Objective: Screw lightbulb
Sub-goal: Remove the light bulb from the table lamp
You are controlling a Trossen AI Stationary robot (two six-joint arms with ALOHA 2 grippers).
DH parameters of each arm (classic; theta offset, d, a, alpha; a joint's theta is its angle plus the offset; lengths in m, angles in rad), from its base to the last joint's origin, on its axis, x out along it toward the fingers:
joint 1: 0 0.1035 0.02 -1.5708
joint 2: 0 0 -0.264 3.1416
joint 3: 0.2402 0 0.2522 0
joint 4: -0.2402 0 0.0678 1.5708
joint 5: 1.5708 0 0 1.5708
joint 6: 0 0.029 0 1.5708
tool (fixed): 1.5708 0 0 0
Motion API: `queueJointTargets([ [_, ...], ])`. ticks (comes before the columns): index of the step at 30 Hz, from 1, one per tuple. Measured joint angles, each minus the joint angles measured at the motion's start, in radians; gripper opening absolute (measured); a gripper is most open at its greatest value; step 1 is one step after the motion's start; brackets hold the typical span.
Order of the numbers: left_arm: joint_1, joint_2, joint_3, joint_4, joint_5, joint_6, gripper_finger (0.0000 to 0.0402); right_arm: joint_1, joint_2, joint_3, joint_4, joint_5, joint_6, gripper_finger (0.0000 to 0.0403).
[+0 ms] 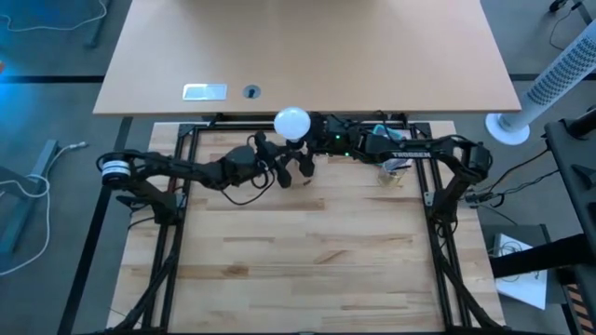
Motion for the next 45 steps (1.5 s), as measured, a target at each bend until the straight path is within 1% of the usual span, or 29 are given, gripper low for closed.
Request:
queueJointTargets([
  [9,0.006,0.076,0.0,0.048,-0.004,0.027,0.0073,-0.016,0.0,-0.033,0.0,0.011,0.002,0.0294],
  [12,0.008,0.108,0.0,0.067,-0.004,0.029,0.008,-0.017,0.0,-0.054,0.0,0.012,-0.001,0.0295],
  [17,0.01,0.153,0.0,0.111,0.004,0.057,0.0094,-0.02,0.0,-0.09,0.009,0.012,0.012,0.0309],
  [22,0.011,0.156,0.0,0.119,0.021,0.06,0.0106,-0.025,0.0,-0.107,0.022,0.039,0.012,0.0309],
  [26,0.018,0.145,0.0,0.109,0.054,0.063,0.0129,-0.032,-0.01,-0.104,-0.011,0.036,0.003,0.0315],
  [31,0.058,0.147,0.0,0.111,0.154,0.022,0.0179,-0.037,-0.027,-0.103,-0.047,0.037,0.014,0.0337],
  [36,0.082,0.148,0.0,0.138,0.187,0.026,0.0222,-0.041,-0.043,-0.103,-0.055,0.04,0.014,0.0345],
  [39,0.094,0.148,0.0,0.186,0.217,0.028,0.0234,-0.055,-0.05,-0.102,-0.053,0.041,0.034,0.0345],
  [43,0.119,0.149,0.004,0.189,0.225,0.029,0.0236,-0.076,-0.056,-0.1,-0.052,0.046,0.065,0.0345],
  [45,0.131,0.149,0.016,0.186,0.252,0.027,0.0236,-0.079,-0.056,-0.1,-0.046,0.046,0.077,0.0345],
])
